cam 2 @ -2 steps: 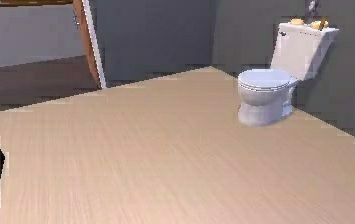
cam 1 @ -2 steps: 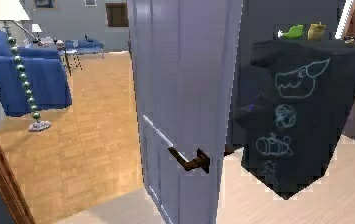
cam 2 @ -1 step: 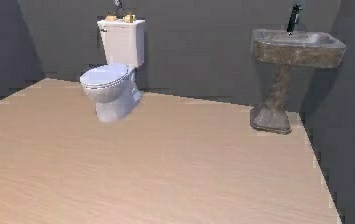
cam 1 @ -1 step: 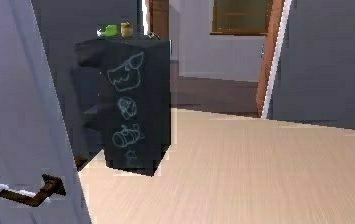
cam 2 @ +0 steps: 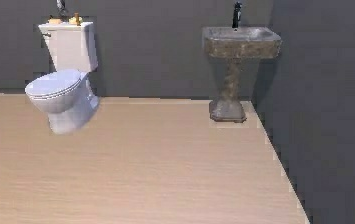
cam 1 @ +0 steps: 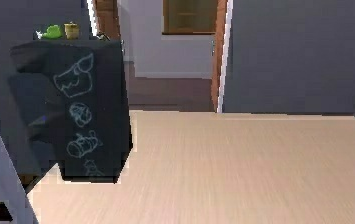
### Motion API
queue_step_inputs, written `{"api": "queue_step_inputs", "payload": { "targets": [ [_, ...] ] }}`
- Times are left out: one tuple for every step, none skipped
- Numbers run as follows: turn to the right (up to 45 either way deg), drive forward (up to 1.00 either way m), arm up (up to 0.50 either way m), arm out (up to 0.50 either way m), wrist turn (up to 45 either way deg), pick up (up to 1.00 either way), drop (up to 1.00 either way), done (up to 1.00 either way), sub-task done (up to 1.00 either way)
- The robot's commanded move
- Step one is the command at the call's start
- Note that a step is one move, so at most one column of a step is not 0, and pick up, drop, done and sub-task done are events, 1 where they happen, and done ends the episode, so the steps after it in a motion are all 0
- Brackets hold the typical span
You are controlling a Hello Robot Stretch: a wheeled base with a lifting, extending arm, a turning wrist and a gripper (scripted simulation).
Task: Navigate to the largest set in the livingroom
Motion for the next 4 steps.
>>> {"api": "queue_step_inputs", "payload": {
  "targets": [
    [0.0,0.75,0.00,0.00,0.0,0.00,0.00,0.00,0.00],
    [0.0,1.00,0.00,0.00,0.0,0.00,0.00,0.00,0.00],
    [0.0,0.50,0.00,0.00,0.0,0.00,0.00,0.00,0.00],
    [-15.0,0.00,0.00,0.00,0.0,0.00,0.00,0.00,0.00]
  ]
}}
